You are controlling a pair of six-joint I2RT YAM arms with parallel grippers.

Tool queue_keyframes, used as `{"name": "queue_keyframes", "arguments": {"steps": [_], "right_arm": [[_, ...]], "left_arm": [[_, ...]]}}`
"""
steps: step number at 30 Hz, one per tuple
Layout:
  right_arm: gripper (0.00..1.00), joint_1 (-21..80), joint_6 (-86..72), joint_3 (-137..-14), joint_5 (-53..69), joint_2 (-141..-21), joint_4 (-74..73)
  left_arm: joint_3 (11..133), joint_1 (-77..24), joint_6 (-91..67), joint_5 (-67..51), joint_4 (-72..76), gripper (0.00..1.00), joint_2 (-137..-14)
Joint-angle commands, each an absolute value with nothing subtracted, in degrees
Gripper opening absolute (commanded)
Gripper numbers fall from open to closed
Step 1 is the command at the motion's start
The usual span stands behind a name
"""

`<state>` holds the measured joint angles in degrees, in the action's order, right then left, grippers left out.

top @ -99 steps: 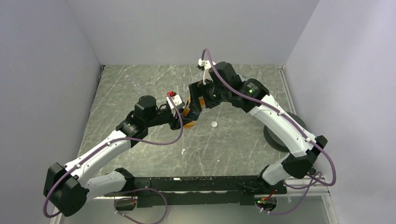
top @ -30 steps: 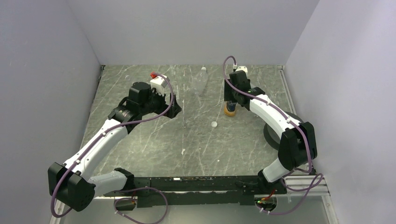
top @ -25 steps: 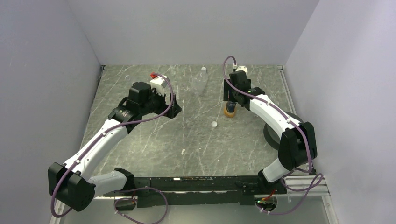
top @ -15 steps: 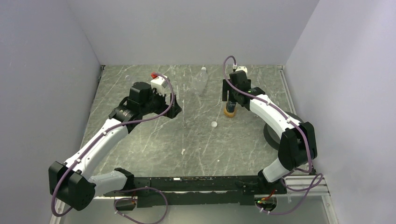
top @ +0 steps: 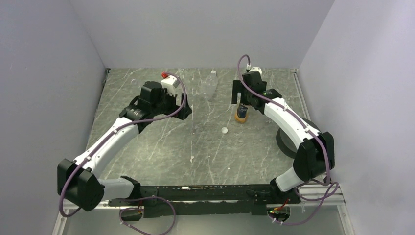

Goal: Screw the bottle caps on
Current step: Place the plastic bottle at the center of the board.

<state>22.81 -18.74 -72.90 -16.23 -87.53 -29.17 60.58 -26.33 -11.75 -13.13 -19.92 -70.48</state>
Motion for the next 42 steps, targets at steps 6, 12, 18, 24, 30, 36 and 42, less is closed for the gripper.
{"name": "queue_keyframes", "arguments": {"steps": [6, 12, 18, 24, 30, 36, 42], "right_arm": [[1.00, 22.6, -20.5, -81.4, -16.2, -81.9, -35.3], [1.00, 22.6, -21.3, -84.4, -17.3, -78.7, -39.9], [1.00, 22.6, -21.3, -89.4, -17.9, -73.5, -45.4], [1.00, 22.6, -21.5, -91.5, -16.8, -69.5, -48.3], [1.00, 22.6, -21.1, -91.0, -16.6, -67.8, -49.4], [1.00, 22.6, -21.2, -90.9, -15.7, -67.7, -49.8], [1.00, 22.6, -21.3, -91.1, -13.5, -68.3, -49.4]], "left_arm": [[71.4, -26.2, -9.8, -6.4, -15.6, 0.99, -84.6], [84.6, -26.1, -5.5, -4.3, -16.5, 1.00, -101.1], [98.7, -25.9, -2.3, -6.8, -17.4, 0.99, -119.8], [111.9, -25.8, -2.5, -8.7, -19.0, 1.00, -133.1], [120.6, -25.8, -3.4, -9.6, -20.9, 1.00, -139.9], [117.9, -25.8, -6.5, -12.9, -19.6, 0.99, -136.6], [115.8, -25.8, -9.4, -11.7, -16.0, 0.99, -133.8]]}}
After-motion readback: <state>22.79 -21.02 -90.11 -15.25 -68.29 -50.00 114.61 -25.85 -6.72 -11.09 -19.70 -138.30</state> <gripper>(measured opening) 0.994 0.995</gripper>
